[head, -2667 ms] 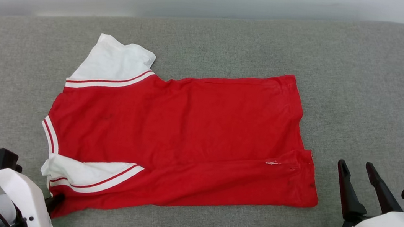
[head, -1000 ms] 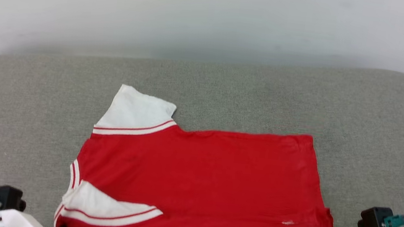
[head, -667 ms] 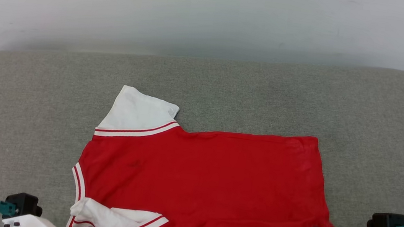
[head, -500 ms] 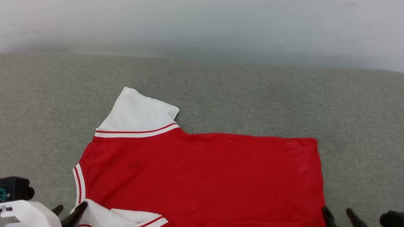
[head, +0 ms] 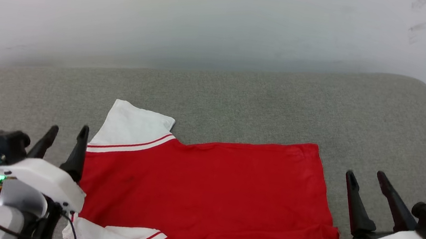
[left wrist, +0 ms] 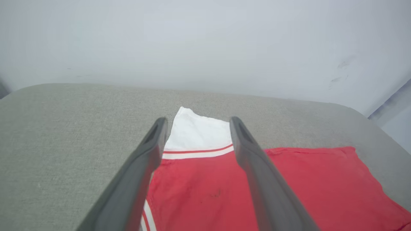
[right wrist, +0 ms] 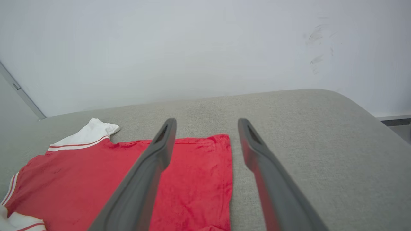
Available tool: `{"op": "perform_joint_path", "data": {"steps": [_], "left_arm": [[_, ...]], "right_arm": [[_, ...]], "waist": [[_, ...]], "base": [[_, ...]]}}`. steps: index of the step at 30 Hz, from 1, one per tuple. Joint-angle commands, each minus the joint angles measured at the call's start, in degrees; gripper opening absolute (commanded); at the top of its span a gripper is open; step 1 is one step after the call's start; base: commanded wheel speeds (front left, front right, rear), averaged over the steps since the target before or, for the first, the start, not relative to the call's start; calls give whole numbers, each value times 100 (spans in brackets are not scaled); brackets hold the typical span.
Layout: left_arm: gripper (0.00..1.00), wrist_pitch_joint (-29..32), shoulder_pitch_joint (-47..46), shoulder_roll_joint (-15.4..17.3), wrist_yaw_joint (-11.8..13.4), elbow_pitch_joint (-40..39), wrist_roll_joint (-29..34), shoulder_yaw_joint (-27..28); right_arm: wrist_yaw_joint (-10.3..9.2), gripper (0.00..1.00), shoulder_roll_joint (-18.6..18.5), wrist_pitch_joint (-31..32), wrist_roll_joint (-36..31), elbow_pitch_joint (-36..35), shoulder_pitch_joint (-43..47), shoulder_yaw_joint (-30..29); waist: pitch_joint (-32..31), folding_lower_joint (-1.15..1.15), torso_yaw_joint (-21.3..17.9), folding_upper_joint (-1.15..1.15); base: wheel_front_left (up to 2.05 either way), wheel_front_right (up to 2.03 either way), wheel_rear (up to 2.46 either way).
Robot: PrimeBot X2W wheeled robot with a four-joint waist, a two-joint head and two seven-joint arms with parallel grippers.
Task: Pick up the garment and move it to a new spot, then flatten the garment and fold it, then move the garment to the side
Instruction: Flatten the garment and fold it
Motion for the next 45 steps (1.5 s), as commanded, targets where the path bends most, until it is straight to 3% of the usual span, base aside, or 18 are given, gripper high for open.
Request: {"op": "perform_joint_path", "data": {"steps": [1, 8, 14, 21, 28, 35, 37, 38, 39, 45], "left_arm": [[100, -99, -253, -41, 31, 46, 107, -28], [100, -28, -1462, 54, -148, 699, 213, -2], [100, 525, -2643, 352, -662, 1477, -65, 44], [100, 2358, -3825, 984, -1166, 2335, -403, -221], [100, 4050, -4376, 1472, -1147, 2764, -579, -465], [100, 5170, -4219, 1445, -1201, 3096, -690, -904], [42, 5484, -4120, 1327, -1157, 3146, -756, -1039], [9, 5558, -4106, 1273, -1155, 3139, -760, -1092], [0, 5593, -4101, 1211, -1120, 3136, -778, -1114], [0, 5043, -4196, 1053, -1053, 3128, -638, -1065]], "right_arm": [[0, 100, 49, -49, -34, -125, -140, 24], [-1, 100, 133, -184, -81, -523, -599, 155], [0, 100, 192, -363, -4, -542, -989, 164], [-1, 100, 225, -615, 115, -374, -1281, 221], [-1, 100, 283, -866, 288, -73, -1450, 384], [-1, 100, 312, -1016, 438, 242, -1582, 429], [0, 100, 318, -1035, 472, 301, -1638, 421], [0, 100, 320, -1015, 485, 334, -1651, 423], [0, 100, 320, -996, 517, 363, -1653, 431], [0, 100, 113, -757, 894, 679, -1802, 536]], "waist": [[154, 0, -97, 0], [961, 0, -436, 0], [1655, 0, -693, 0], [2218, 0, -965, 0], [2606, 0, -1215, 0], [2794, 0, -1339, 0], [2820, 0, -1353, 0], [2828, 0, -1358, 0], [2837, 0, -1362, 0], [2749, 0, -1304, 0]], "base": [[0, 0, 0], [0, 0, 0], [0, 0, 0], [0, 0, 0], [0, 0, 0], [0, 0, 0], [0, 0, 0], [0, 0, 0], [0, 0, 0], [0, 0, 0]]}}
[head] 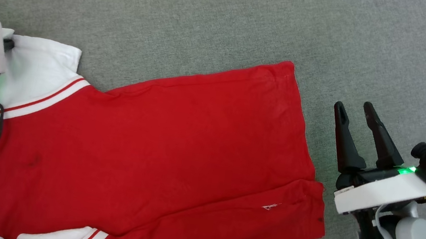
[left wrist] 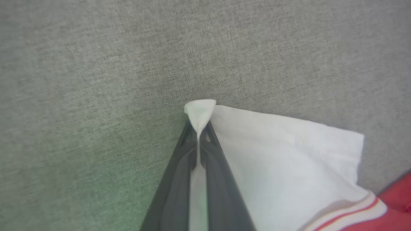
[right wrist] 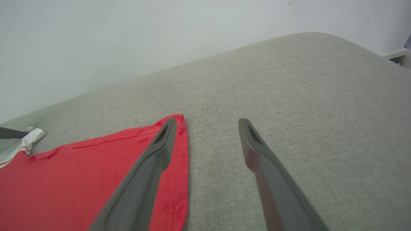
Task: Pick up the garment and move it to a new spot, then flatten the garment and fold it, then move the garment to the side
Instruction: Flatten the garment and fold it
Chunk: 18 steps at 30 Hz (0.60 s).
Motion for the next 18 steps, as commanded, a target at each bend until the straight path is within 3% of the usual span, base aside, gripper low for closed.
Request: {"op": "perform_joint_path", "data": {"steps": [1, 10, 18], "left_arm": [[0, -36, 338, -293, 26, 179, 0, -174], [0, -1187, 5, -698, -122, 305, -79, 118], [0, -1760, -325, -1188, -327, 260, -28, 14]], "right_arm": [[-3, 100, -102, 32, 53, 106, -117, -36], [-1, 100, -768, 1145, 739, 1305, -872, 98], [-1, 100, -1415, 3025, 1041, 2031, -2013, 656]], "waist": [[-67, 0, 49, 0], [-514, 0, 638, 0], [-548, 0, 1325, 0]], "base": [[0, 0, 0], [0, 0, 0], [0, 0, 0]]}}
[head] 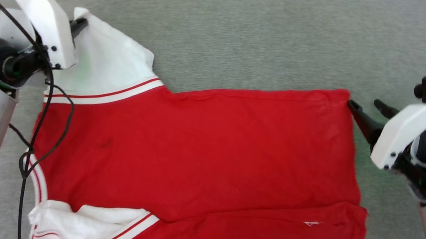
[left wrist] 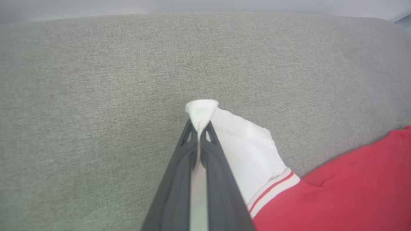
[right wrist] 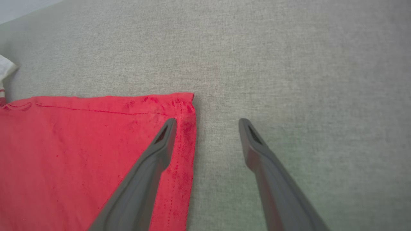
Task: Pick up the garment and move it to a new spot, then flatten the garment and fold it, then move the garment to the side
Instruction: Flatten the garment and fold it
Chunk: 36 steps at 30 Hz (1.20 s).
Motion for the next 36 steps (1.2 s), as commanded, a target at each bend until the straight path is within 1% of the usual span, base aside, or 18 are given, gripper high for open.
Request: {"op": "perform_joint_path", "data": {"steps": [1, 5, 6, 8, 9, 12, 17, 20, 23, 24, 25, 26, 32, 36], "left_arm": [[0, -46, -95, -65, -29, -24, 41, -33], [0, -129, -212, -157, -100, -82, 49, -91], [0, -186, -242, -190, -119, -96, 47, -115], [0, -208, -261, -198, -138, -94, 51, -133], [0, -264, -287, -182, -162, -88, 88, -164], [0, -301, -269, -165, -165, -62, 107, -174], [0, -478, -50, -92, -155, -24, 56, -94], [0, -639, 184, -18, -156, -74, 8, -36], [0, -854, 555, 53, -104, -185, -76, 91], [0, -936, 717, 67, -83, -234, -123, 138], [0, -1123, 1076, 102, -31, -374, -184, 238], [0, -1377, 1698, 136, 62, -602, -290, 354], [0, -1694, 2998, 142, 327, -1122, -488, 520], [0, -1840, 3788, 114, 528, -1487, -603, 603]], "right_arm": [[0, 100, -50, 173, 41, 108, -195, 78], [0, 100, -156, 755, 51, 517, -672, 340], [0, 100, -138, 1199, 112, 886, -868, 534], [0, 100, -99, 1534, 171, 1128, -894, 671], [0, 0, -10, 1926, 257, 1397, -925, 820], [7, 0, -17, 1852, 280, 1375, -995, 813], [5, 0, -161, 1328, 251, 1052, -1118, 591], [5, 0, -255, 1013, 229, 813, -995, 461], [-1, 0, -306, 765, 197, 559, -695, 351], [-1, 0, -318, 698, 188, 472, -569, 309], [-1, 0, -328, 587, 145, 299, -282, 231], [-1, 0, -301, 444, 65, 76, 214, 88], [-2, 0, -138, 270, -51, -256, 1258, -228], [-1, 0, 10, 159, -120, -389, 1865, -451]], "waist": [[52, -1, 215, 0], [192, -1, 397, 0], [276, -1, 476, 0], [315, -1, 515, 0], [345, -1, 537, 0], [325, -1, 530, 0], [116, -1, 497, 0], [-109, -1, 483, 0], [-371, -1, 472, 0], [-462, -1, 472, 0], [-635, -1, 477, 0], [-919, -1, 498, 0], [-1328, -1, 565, 0], [-1478, -1, 596, 0]], "base": [[0, 0, 0], [0, 0, 0], [0, 0, 0], [0, 0, 0], [0, 0, 0], [0, 0, 0], [0, 0, 0], [0, 0, 0], [0, 0, 0], [0, 0, 0], [0, 0, 0], [0, 0, 0], [0, 0, 0], [0, 0, 0]]}}
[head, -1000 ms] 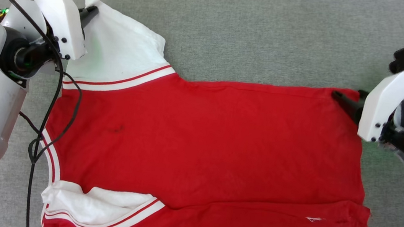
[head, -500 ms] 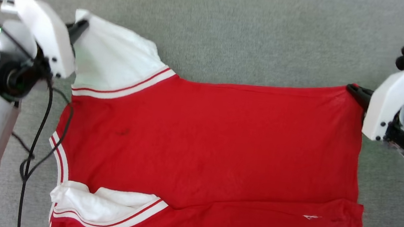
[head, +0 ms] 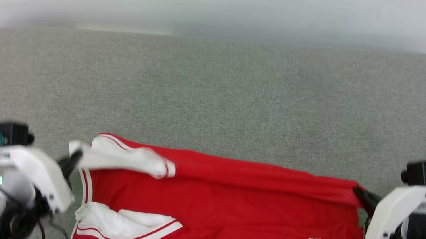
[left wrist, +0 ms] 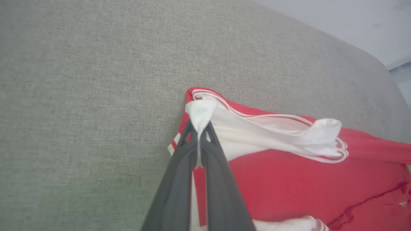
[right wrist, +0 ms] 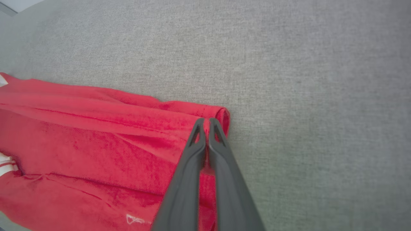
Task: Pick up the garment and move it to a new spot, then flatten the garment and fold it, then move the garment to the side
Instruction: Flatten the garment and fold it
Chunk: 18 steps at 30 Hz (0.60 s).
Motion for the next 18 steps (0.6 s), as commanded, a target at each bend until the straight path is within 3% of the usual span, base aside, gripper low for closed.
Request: {"op": "perform_joint_path", "data": {"steps": [1, 9, 13, 14, 15, 16, 18], "left_arm": [[0, -75, 335, 8, 115, -141, -49, 61], [0, -48, 1668, -70, 518, -611, -335, 141], [0, -29, 1979, -221, 575, -636, -423, 46], [0, -49, 2019, -283, 566, -626, -432, 10], [40, -56, 2051, -308, 540, -582, -399, -38], [100, -141, 2028, -329, 512, -555, -334, -62], [100, -346, 1911, -415, 501, -545, -206, -106]], "right_arm": [[-3, 0, 60, -99, -71, -53, 256, -117], [-3, 0, 389, -352, -127, -1, 1048, -445], [-2, 0, 510, -428, -121, 28, 1223, -405], [-2, 25, 554, -480, -101, 21, 1257, -395], [-2, 100, 572, -548, -116, 11, 1302, -378], [-2, 100, 592, -663, -162, -19, 1331, -370], [-2, 100, 663, -937, -210, -98, 1377, -397]], "waist": [[-94, 1, 34, 0], [-230, 1, -36, 0], [-225, 1, -88, 0], [-224, 1, -93, 0], [-224, 1, -98, 0], [-224, 1, -104, 0], [-243, 1, -99, 0]], "base": [[0, 0, 0], [0, 0, 0], [0, 0, 0], [0, 0, 0], [0, 0, 0], [0, 0, 0], [0, 0, 0]]}}
